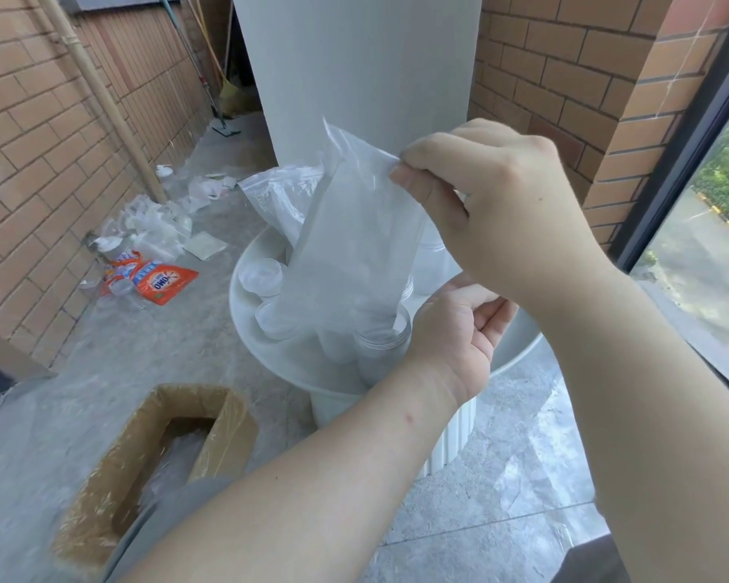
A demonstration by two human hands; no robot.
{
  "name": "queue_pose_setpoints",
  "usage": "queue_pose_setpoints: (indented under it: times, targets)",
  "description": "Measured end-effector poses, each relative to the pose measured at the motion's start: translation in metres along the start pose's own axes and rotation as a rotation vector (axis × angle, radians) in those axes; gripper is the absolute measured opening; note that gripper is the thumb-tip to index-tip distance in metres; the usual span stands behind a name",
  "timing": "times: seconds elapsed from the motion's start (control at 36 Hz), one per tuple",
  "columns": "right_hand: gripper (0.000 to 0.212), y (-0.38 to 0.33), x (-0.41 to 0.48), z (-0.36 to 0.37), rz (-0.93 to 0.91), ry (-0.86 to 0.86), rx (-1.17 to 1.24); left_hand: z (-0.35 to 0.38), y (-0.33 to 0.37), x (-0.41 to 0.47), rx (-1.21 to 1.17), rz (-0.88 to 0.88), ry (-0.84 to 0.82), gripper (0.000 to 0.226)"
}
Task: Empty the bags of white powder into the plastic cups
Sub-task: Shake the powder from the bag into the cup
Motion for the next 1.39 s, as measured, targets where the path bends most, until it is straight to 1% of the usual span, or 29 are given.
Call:
queue_pose_setpoints:
  times: [0.06,0.14,0.22,0.31,0.42,0.5,0.61,0.67,0.75,0.81,0.89,0.97,1.03,1.11,1.19,1.28,1.39]
  targets:
    - [0.032,-0.001,0.0,0.001,0.009,-0.033,0.0,0.0,0.0,0.0,0.0,0.005,-0.013,0.042]
    - [0.031,0.001,0.002,0.0,0.025,0.001,-0.002,0.0,0.0,0.002,0.005,0.014,-0.023,0.045]
    - [0.03,0.001,0.001,0.004,0.018,-0.072,0.002,0.0,0.0,0.003,0.005,0.009,-0.016,0.039]
    - [0.03,0.0,0.001,0.003,0.013,-0.041,0.013,0.0,-0.001,0.003,0.017,0.008,-0.011,0.038]
    - [0.03,0.001,0.003,0.003,0.012,-0.04,-0.001,0.0,0.0,0.003,0.019,0.018,-0.03,0.041]
    - [0.03,0.0,0.001,0.005,0.024,-0.076,-0.006,-0.001,-0.001,0.003,0.015,0.011,-0.016,0.039]
    - [0.03,-0.001,0.002,0.003,0.045,-0.024,-0.03,-0.001,-0.001,0.003,0.022,0.006,-0.009,0.039]
    - [0.03,-0.004,0.002,0.003,0.025,-0.031,-0.042,-0.001,0.0,0.002,0.02,0.008,-0.007,0.039]
    - [0.03,-0.004,0.004,0.0,0.001,0.028,-0.06,-0.001,-0.001,0.002,0.025,0.004,0.006,0.038]
    - [0.029,-0.003,0.003,0.003,-0.006,-0.006,-0.048,-0.001,-0.001,0.002,0.027,-0.003,0.014,0.038]
    - [0.029,-0.001,0.002,0.003,-0.013,0.02,-0.078,-0.002,-0.001,0.002,0.036,-0.002,0.016,0.038]
    - [0.028,0.003,0.0,0.005,0.013,-0.028,-0.06,-0.001,-0.001,0.003,0.03,0.004,-0.007,0.037]
    - [0.029,0.006,0.001,0.002,0.023,-0.006,-0.08,-0.001,-0.001,0.004,0.033,0.013,-0.021,0.038]
    - [0.029,0.008,0.0,0.003,0.038,-0.037,-0.072,-0.001,-0.001,0.006,0.037,0.014,-0.029,0.04]
    - [0.028,0.009,-0.002,0.001,0.05,-0.018,-0.113,-0.001,-0.002,0.006,0.043,0.012,-0.035,0.038]
    - [0.028,0.008,-0.004,0.003,0.05,-0.056,-0.125,-0.001,-0.004,0.009,0.068,0.022,-0.025,0.039]
    - [0.029,0.009,-0.003,-0.001,0.049,-0.009,-0.165,-0.006,-0.006,0.011,0.175,0.058,-0.003,0.032]
Point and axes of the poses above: each hand's wrist, its own x-axis towards the middle knuckle, its own z-axis out of the palm, y = z × x, the point moved 5 cm from there along x, towards the middle knuckle, and after that the axes turned 14 degrees about y, right-handed, at the moved point
